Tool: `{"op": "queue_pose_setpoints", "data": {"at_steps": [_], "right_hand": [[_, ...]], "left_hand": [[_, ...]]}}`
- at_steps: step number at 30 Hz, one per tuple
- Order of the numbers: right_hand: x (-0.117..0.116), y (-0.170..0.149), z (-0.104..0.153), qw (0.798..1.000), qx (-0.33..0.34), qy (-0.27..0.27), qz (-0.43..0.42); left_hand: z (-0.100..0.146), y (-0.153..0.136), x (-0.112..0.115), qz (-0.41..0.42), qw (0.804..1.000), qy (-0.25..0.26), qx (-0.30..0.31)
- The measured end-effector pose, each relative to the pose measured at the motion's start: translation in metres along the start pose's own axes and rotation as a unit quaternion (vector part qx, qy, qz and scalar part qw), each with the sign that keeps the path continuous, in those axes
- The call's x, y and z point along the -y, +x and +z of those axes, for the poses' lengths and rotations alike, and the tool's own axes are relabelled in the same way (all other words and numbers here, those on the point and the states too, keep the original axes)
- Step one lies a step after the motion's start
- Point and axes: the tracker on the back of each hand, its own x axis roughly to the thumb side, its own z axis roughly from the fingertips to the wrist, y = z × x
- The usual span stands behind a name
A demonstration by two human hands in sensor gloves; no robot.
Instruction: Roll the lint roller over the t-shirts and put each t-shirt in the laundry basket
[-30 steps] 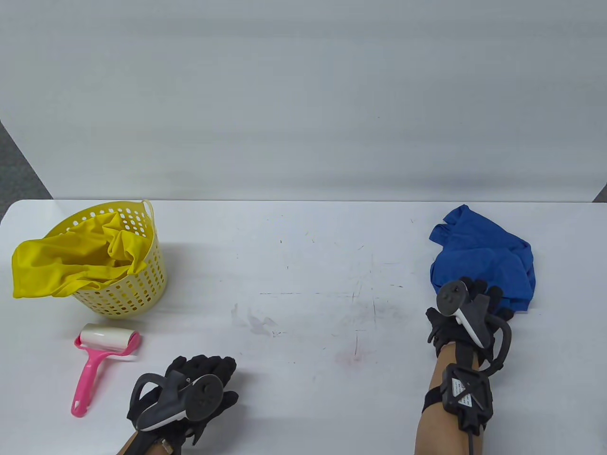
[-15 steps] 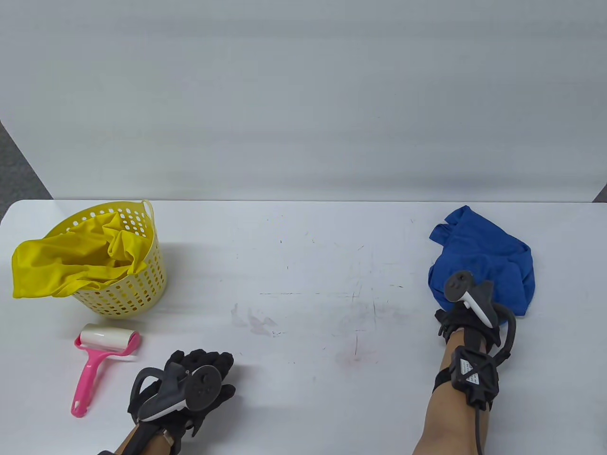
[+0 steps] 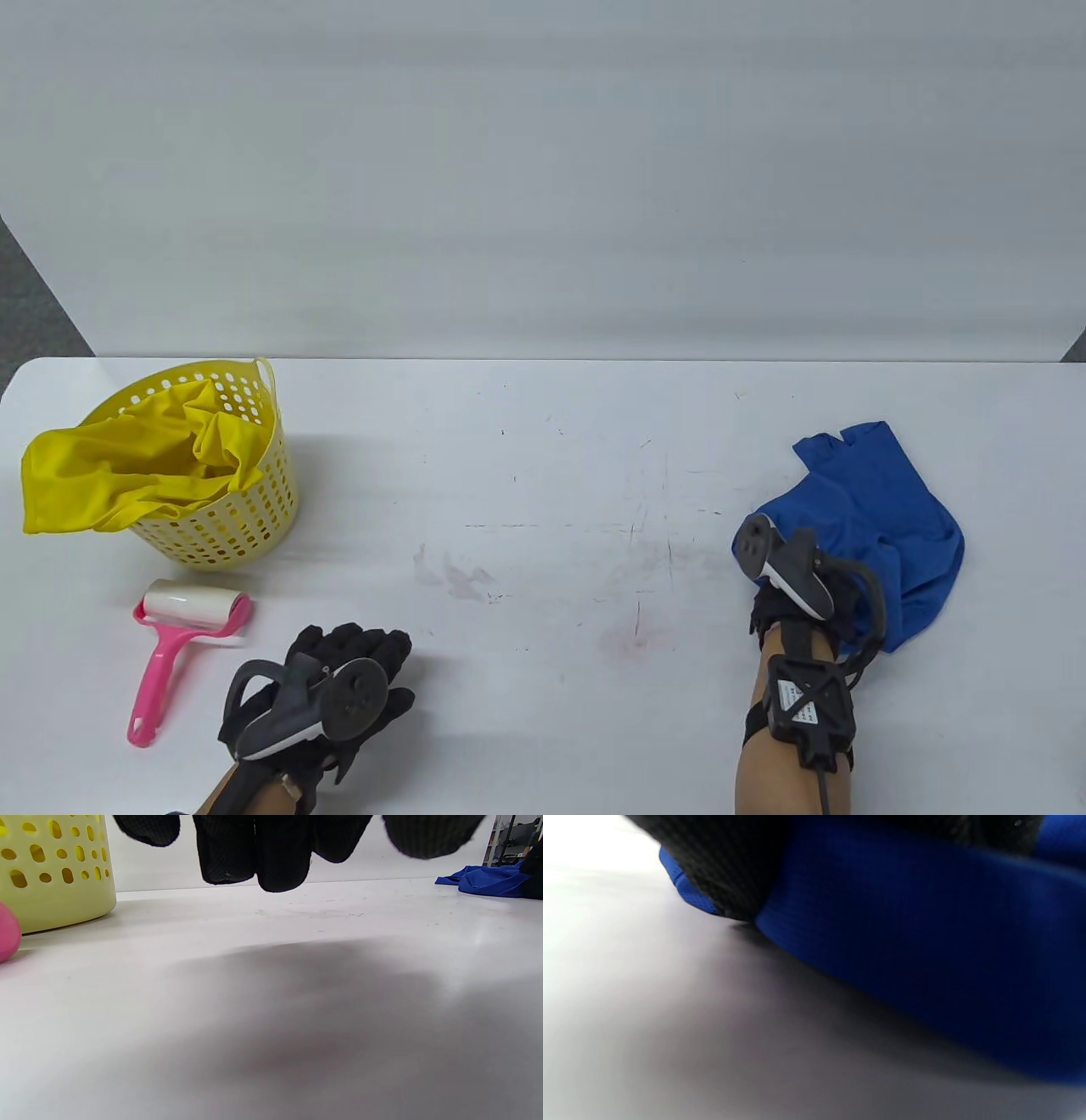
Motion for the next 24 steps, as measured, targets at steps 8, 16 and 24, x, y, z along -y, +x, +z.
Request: {"op": "queue_pose_setpoints", "data": {"at_steps": [8,16,24], "right_hand": [[0.036,0.063,0.074,0.953,0.13,-0.027,-0.272],[0.059,0.108,0.129,0.784,0.264,0.045,-0.56],[0.059,0.154,0.17,0.749,0.421,0.064,-0.508]], "left_hand": [[0.001,0.009,0.002,0.03,0.999,-0.004,0.038],[0.008,0.022,-0.031,0.12,0.989,0.053,0.07],[-0.012,0.018,-0.066,0.285,0.954,0.038,0.09]]}}
